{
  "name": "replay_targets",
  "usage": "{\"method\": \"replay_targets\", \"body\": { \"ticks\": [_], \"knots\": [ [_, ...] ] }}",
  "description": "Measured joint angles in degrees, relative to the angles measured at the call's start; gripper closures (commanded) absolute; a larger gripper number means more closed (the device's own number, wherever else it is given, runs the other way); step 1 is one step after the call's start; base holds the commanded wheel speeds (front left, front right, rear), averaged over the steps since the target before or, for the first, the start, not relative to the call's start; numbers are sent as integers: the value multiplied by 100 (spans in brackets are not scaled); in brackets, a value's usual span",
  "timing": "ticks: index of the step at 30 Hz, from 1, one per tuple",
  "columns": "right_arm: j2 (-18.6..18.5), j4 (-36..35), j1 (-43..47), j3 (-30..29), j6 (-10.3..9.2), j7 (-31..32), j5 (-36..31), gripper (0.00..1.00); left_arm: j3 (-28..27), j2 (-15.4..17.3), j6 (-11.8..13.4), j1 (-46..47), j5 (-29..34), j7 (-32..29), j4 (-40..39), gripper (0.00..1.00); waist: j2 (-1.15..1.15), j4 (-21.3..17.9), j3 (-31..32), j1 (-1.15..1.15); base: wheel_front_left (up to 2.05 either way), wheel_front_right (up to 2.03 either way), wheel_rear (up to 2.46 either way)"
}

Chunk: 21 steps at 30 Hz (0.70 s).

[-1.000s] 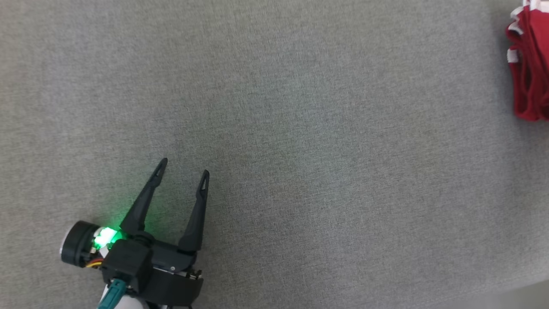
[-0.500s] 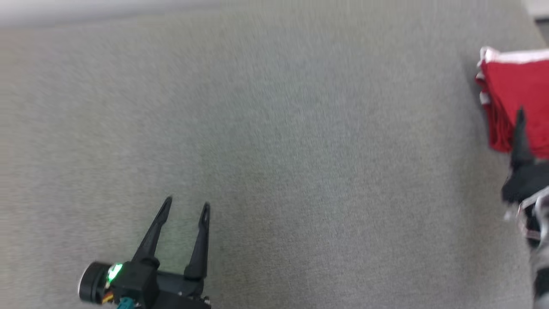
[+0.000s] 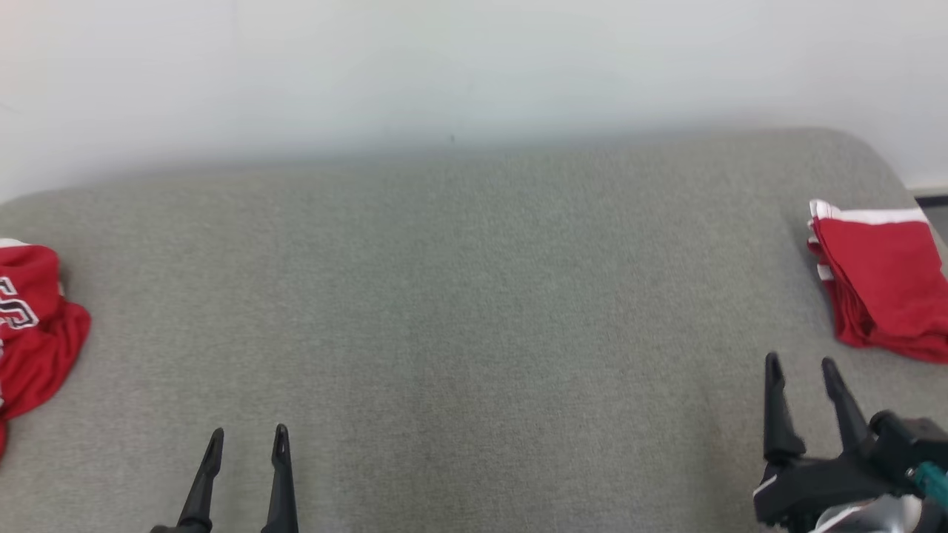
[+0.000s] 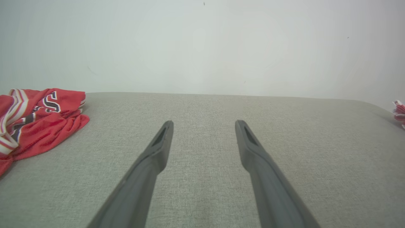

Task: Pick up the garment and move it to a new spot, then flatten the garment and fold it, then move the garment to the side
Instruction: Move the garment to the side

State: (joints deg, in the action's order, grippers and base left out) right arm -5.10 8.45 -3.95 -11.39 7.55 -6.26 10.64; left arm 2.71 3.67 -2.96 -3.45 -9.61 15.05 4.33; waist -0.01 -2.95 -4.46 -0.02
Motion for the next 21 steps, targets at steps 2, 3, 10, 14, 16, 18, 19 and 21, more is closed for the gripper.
{"method": "replay_targets", "body": {
  "ticks": [2, 3, 10, 14, 16, 18, 19, 21],
  "knots": [
    [26, 11, 142, 80, 0, -82, 1, 0, -89, -19, 1, -58, 7, 0, 23, 0, 0, 64, 143, 0, 0, 0, 0],
    [54, 14, 215, 119, 0, -118, -27, 0, -137, -24, 1, -98, 8, 0, 38, 0, 0, 96, 209, 0, 0, 0, 0],
    [140, -7, 554, 357, 0, -352, -477, 0, -311, -47, -56, -239, 96, 0, 180, 0, 0, 257, 485, 1, 0, 0, 0],
    [194, -14, 615, 506, 0, -400, -525, 0, -421, -52, -92, -249, 123, 0, 323, 0, 0, 250, 531, 2, 0, 0, 0],
    [202, 11, 638, 548, 0, -408, -525, 0, -481, -55, -90, -249, 123, 0, 360, 0, 0, 241, 542, 2, 0, 0, 0],
    [205, 36, 647, 568, 0, -413, -538, 0, -509, -55, -91, -248, 123, 0, 379, 0, 0, 243, 544, 2, 0, 0, 0],
    [205, 52, 649, 580, 0, -420, -531, 0, -515, -57, -105, -248, 123, 0, 392, 0, 0, 247, 546, 2, 0, 0, 0],
    [207, 81, 651, 598, 0, -415, -511, 0, -520, -62, -113, -246, 123, 0, 431, 0, 1, 259, 552, 2, 0, 0, 0]
  ]
}}
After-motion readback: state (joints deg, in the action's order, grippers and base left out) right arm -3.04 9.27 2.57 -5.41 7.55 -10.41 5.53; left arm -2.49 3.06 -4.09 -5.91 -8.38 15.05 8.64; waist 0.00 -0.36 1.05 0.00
